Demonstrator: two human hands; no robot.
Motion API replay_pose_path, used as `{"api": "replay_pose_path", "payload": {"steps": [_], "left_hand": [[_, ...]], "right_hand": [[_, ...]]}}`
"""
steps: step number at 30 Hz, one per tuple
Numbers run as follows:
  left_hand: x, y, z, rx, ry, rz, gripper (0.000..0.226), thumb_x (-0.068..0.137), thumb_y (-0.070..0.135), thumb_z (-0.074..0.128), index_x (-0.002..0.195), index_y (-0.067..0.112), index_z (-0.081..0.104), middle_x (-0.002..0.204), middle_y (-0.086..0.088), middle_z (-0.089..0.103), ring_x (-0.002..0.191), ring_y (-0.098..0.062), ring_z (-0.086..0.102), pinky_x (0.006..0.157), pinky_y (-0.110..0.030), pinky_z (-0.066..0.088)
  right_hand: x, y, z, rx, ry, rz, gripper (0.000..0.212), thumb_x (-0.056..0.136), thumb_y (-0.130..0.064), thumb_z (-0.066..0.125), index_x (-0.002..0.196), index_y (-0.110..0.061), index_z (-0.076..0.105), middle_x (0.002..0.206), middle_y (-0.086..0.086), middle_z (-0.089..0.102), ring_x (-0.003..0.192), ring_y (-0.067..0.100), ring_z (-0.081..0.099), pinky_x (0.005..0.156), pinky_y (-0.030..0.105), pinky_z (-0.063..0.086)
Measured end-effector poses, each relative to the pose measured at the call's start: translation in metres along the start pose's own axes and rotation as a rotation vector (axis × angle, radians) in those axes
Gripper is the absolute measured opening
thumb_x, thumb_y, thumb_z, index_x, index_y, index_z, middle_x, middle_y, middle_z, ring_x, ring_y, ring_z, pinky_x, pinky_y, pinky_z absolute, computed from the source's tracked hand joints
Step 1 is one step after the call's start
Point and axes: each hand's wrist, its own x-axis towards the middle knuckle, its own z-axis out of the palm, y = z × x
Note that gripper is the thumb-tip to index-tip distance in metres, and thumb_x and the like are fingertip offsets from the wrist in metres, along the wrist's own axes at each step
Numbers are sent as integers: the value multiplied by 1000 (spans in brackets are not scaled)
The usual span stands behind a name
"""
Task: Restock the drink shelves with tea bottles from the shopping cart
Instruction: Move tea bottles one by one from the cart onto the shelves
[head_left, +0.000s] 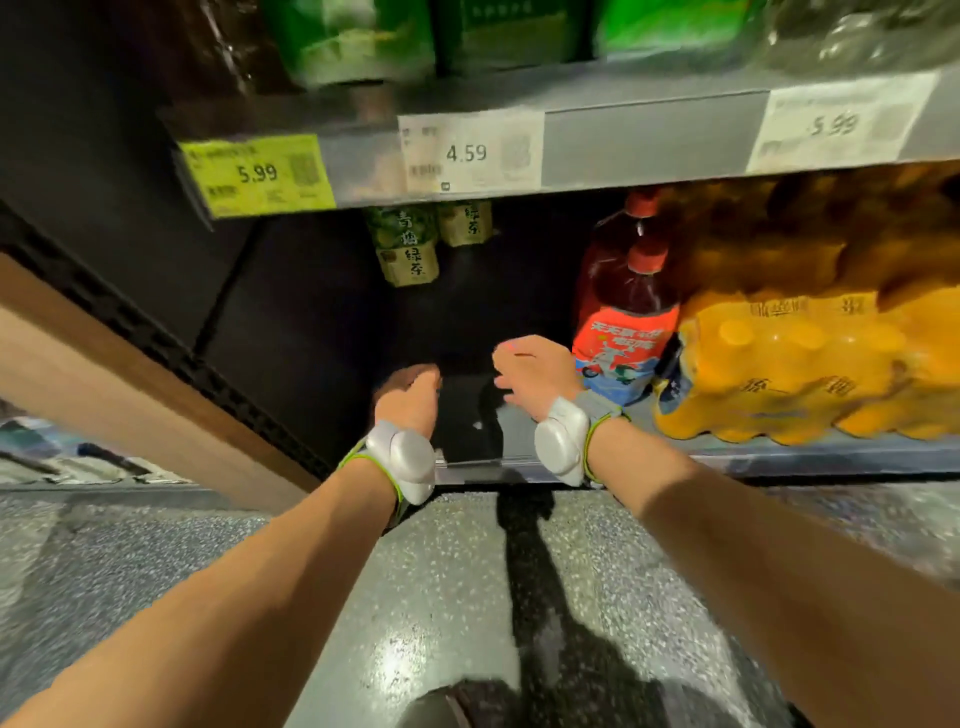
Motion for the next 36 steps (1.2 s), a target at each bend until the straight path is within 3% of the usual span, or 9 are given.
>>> {"api": "replay_pose_path", "payload": {"steps": [4,9,14,20,25,27,32,34,36], "left_hand": [[-93,56,-3,128,-104,-43,15,73,34,62,63,23,66,75,-3,68,91,-25,67,98,-45,50],[-168,113,-12,246,-188,-59,20,60,42,59,60,25,70,75,-5,71,96,-32,68,95,-48,51],[-274,200,-6,309,-267,-29,21,86,22,58,66,20,63,69,-2,65,80,-23,58,80,-37,48],[-381,293,17,341,-422,34,21,92,21,54,74,21,65,74,-3,67,86,-27,66,86,-42,53],[-430,346,50,366,-551,113,17,93,18,52,85,14,66,76,-3,65,62,-4,65,72,-31,52],[-454,365,66,347,-620,111,18,93,15,51,93,9,67,79,-8,65,70,-16,66,68,-30,51],[-521,397,109,334,-781,146,17,95,13,50,96,6,65,74,-5,64,64,-15,63,59,-26,47],[-538,402,119,304,-825,159,19,96,12,48,100,2,64,75,-7,64,69,-21,62,62,-28,47],[-564,399,137,316,-901,174,21,98,12,46,101,1,63,76,-9,63,70,-23,61,62,-29,49]], "right_hand": [[-70,-43,-52,68,76,120,31,89,-13,52,98,16,58,103,34,62,98,48,60,79,62,49],[-138,-96,-104,132,148,225,20,87,-20,57,71,-31,63,90,11,68,97,37,66,87,53,52],[-218,-181,-177,172,229,246,33,89,-18,58,65,-40,53,90,-1,63,100,29,66,87,44,51],[-301,-262,-260,199,350,255,8,87,-16,59,87,-22,63,101,12,70,97,29,67,75,40,52],[-344,-305,-325,248,484,247,19,87,-15,60,76,-30,58,99,8,68,97,29,67,78,39,51],[-368,-323,-354,251,536,242,8,88,-13,59,90,-18,65,104,14,69,96,32,66,84,42,54],[-432,-339,-430,478,551,301,43,92,-15,53,114,21,47,112,46,46,71,37,62,63,40,54],[-448,-333,-445,384,598,375,28,95,-16,50,108,8,55,103,35,59,85,41,65,81,55,54],[-474,-318,-464,225,734,402,21,91,-21,54,108,-9,60,101,19,67,95,38,66,85,56,53]]}}
